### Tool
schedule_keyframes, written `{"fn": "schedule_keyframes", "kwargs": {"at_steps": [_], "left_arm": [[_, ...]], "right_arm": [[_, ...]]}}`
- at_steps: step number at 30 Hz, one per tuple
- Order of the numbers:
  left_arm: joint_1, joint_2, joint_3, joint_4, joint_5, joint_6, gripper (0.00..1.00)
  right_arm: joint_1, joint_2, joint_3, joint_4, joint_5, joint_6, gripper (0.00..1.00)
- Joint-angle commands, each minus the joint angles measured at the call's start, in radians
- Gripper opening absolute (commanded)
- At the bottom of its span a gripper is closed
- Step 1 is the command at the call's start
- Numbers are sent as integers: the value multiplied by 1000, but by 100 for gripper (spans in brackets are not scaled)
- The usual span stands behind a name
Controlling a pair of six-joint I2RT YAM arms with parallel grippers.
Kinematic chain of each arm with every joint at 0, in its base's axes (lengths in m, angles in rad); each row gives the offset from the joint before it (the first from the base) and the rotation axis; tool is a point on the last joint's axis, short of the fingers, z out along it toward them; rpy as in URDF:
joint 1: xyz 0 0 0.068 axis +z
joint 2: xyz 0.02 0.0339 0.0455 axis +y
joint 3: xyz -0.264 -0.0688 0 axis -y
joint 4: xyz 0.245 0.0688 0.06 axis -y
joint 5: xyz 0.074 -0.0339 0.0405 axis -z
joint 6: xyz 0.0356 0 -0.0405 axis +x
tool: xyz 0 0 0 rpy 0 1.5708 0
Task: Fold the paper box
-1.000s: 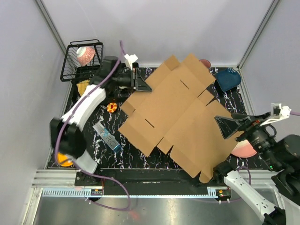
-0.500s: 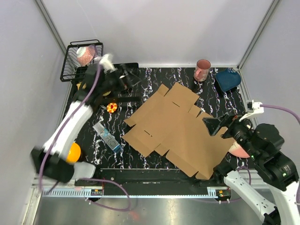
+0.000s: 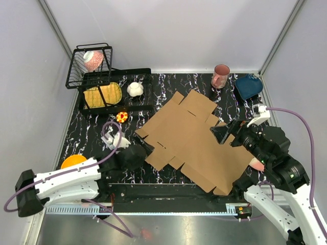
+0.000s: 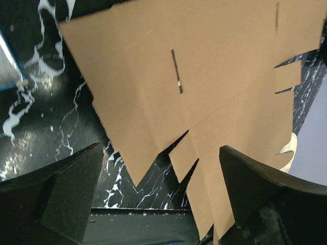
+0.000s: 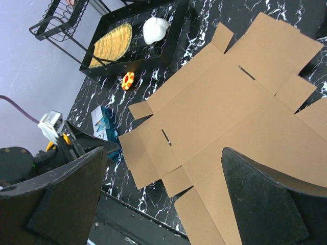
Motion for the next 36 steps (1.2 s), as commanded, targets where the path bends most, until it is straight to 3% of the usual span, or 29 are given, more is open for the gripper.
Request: {"fn": "schedule_keyframes", "kwargs": {"at_steps": [1,8,13,17,18,20,21,23,24,25,28,29,31,33,36], "left_arm": [[-106,80,-38,-60,-93,-357,99],[-155,117,-179,121,-148,-444,99],[-154,198,-343,509,-252,-408,88],[-154,253,-400,732,-283,-343,70],[-154,266,-401,753,-277,-326,60],[-154,299,-406,807,-265,-306,49],[-154,309,-407,824,-256,-299,37],[-154,318,-404,853,-253,-250,22],[-151,291,-397,859,-256,-201,4],[-151,261,-375,829,-260,-161,0],[-151,113,-172,510,-321,29,0],[-151,77,-56,393,-343,153,0],[-149,-13,57,344,-394,308,0],[-148,-55,242,326,-412,576,0],[-146,-9,540,251,-365,906,0]], "right_arm": [[5,5,-17,67,-46,32,100],[5,-17,-40,55,-46,44,100],[5,-7,-29,46,-64,41,100],[5,-3,-9,9,-49,12,100],[5,-4,-8,8,-46,7,100],[5,-7,-12,5,-44,7,99],[5,-12,-20,5,-44,9,99],[5,-17,-22,3,-44,12,99],[5,-21,-19,3,-44,13,100],[5,-24,-13,0,-40,12,100],[5,-30,46,-37,-18,-5,100],[5,-30,66,-43,-14,-11,100],[5,-24,133,-61,3,-29,100],[5,-15,206,-71,3,-40,100],[5,-6,297,-80,40,-66,100]]}}
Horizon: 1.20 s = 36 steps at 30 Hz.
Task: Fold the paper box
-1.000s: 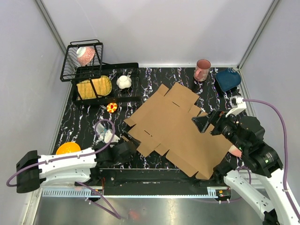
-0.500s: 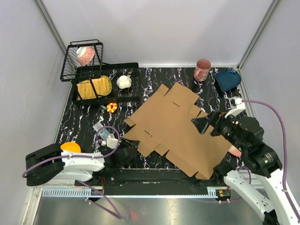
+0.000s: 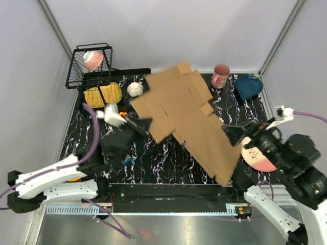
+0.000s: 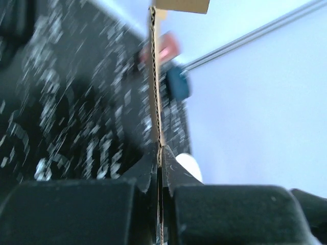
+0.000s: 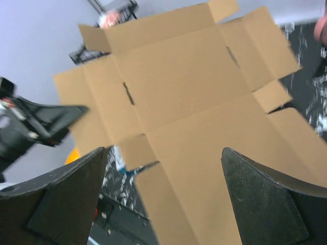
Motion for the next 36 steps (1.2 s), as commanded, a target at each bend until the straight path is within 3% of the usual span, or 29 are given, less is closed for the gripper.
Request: {"fn": "schedule_keyframes", "kwargs": {"at_steps": [1,2,5,9,13,16,20,25,29,31,33,36], "left_arm": [[3,20,411,-127,-34,601,0],[3,47,567,-217,-11,696,0],[3,138,813,-374,193,813,0],[6,204,967,-482,486,873,0],[66,149,914,-444,701,856,0],[213,100,827,-392,949,835,0],[530,159,692,-376,1257,752,0],[704,351,480,-217,1372,718,0],[837,553,473,-17,1583,571,0],[838,566,511,53,1606,540,0],[831,572,542,49,1587,552,0],[839,591,659,-118,1582,626,0]], "right_arm": [[5,9,159,0,65,-69,100],[5,9,177,-3,74,-77,100],[5,14,226,-10,88,-92,100],[5,5,248,-18,74,-82,100],[4,-10,257,-33,71,-76,100],[4,-18,268,-44,70,-80,100],[5,-23,262,-50,74,-86,100],[5,-37,196,-49,83,-91,100],[5,-40,132,-44,77,-89,100],[5,-37,124,-44,79,-100,100],[5,-38,119,-44,94,-118,100],[5,-34,122,-41,106,-132,100]]}}
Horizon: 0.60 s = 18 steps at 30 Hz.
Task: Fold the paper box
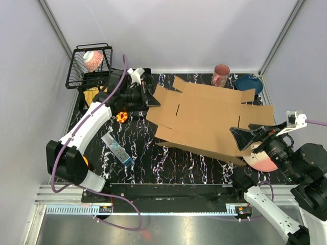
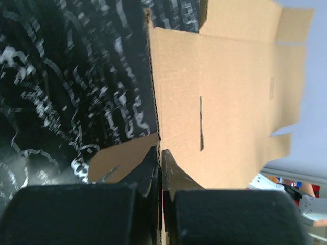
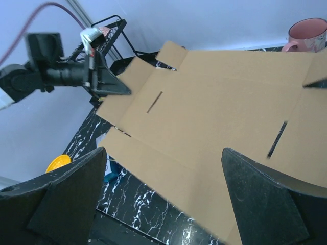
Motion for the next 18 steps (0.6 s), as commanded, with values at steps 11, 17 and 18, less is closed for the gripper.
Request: {"fn": "schedule_keyframes", "kwargs": {"at_steps": [11,17,18], "left_arm": [[-15,-463,256,31,92,-107,0],[-15,-525,281,-77,77,-94,0],[-13,-523,265,-107,63,-77,0]], "right_arm": [[5,34,167,-1,20,-57,100],[5,72,286,-17,-18,-53,100],[5,77,293,-18,-22,-53,100]]}}
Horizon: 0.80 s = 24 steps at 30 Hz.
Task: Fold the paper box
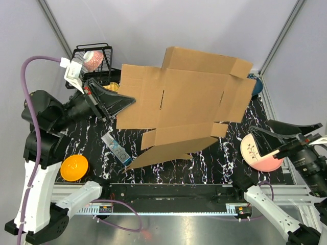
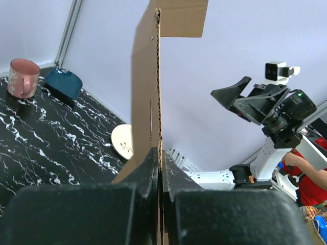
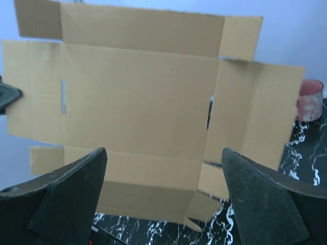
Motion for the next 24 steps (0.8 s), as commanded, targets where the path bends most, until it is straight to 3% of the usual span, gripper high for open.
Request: {"fn": "schedule_keyframes", "kwargs": {"at_steps": [1,6,10,16,20,24], "left_arm": [[-3,32,-42,-103,-20,-4,0],[-3,120,-249,-18,-14,4,0],[-1,299,-316,39,-43,25,0],[-1,543,-176,-1,-261,108,0],[0,699,-86,4,-301,139,0],[2,811,-26,9,-381,185,10]], "right_arm": [[5,53,58,4,-34,-19,100],[4,53,3,12,-36,-13,99],[5,33,-99,40,-18,-4,100],[5,44,-276,132,12,14,100],[4,78,-375,228,4,49,100],[4,127,-458,277,-10,76,100]]}}
